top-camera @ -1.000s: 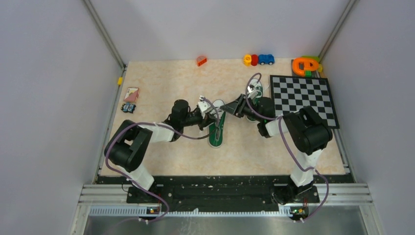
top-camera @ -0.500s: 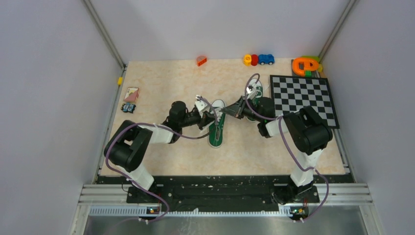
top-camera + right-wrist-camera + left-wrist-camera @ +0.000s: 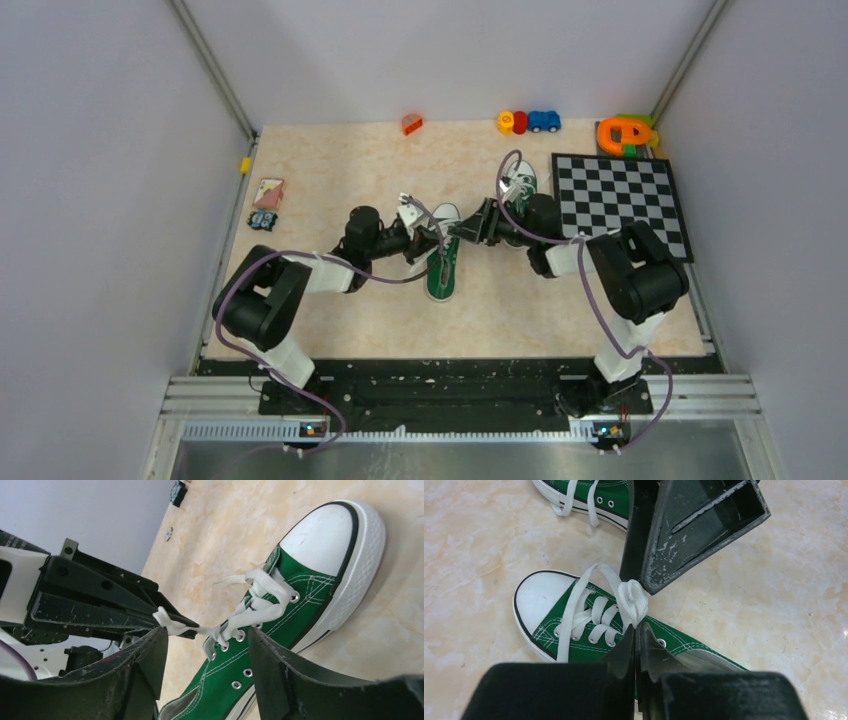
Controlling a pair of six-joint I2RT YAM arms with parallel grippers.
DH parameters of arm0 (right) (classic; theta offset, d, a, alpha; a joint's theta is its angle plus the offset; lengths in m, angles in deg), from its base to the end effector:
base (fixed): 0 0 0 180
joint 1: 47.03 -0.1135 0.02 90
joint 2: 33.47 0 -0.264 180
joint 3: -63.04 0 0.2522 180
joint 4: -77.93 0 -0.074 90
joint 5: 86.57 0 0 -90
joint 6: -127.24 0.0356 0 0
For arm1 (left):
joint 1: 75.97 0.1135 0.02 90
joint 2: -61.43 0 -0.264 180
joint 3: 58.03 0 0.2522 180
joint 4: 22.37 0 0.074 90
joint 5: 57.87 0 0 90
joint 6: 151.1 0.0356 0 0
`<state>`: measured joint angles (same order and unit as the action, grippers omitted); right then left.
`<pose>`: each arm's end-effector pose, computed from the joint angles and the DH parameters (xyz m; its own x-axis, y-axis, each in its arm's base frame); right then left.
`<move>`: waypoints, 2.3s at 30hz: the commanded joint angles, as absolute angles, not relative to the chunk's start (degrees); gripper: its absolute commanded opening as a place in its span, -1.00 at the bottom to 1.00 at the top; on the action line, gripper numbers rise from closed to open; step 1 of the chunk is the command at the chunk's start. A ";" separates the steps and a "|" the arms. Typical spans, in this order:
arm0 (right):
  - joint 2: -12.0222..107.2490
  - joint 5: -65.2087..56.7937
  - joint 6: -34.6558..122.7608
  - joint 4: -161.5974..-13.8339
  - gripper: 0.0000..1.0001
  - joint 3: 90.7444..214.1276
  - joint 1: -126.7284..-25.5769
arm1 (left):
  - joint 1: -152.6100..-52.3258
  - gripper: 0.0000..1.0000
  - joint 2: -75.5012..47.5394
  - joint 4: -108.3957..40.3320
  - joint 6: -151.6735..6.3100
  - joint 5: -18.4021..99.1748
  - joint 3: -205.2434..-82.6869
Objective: Tie the shoes
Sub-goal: Wrap the shoelace around the shoelace.
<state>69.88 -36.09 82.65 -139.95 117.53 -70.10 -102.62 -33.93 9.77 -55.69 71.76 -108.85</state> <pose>0.3099 0.1566 0.1611 -0.7476 0.2787 -0.6029 -0.4909 0.3795 0.7842 0.2789 -0.1654 0.1777 -0.1060 0.1344 -0.9852 0.9163 0.3980 -0.0443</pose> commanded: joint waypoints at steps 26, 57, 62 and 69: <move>78.43 -34.94 74.27 -105.73 0.14 141.40 -65.90 | -102.07 -1.00 -32.37 12.34 -56.83 72.27 -109.70; 78.33 -39.67 72.45 -98.99 -0.70 145.38 -68.47 | -101.99 -1.00 -32.35 9.40 -55.39 71.66 -110.79; 73.88 -39.15 70.13 -99.18 -0.90 142.37 -68.55 | -102.03 -1.00 -32.57 9.04 -55.40 71.61 -111.17; 69.65 -42.05 67.72 -105.20 -0.87 136.48 -68.90 | -102.05 -1.00 -33.23 9.11 -56.32 71.57 -112.11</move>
<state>73.47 -39.20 70.23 -99.12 138.78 -67.82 -102.25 -33.93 7.68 -56.26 71.52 -110.01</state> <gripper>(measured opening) 0.052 0.007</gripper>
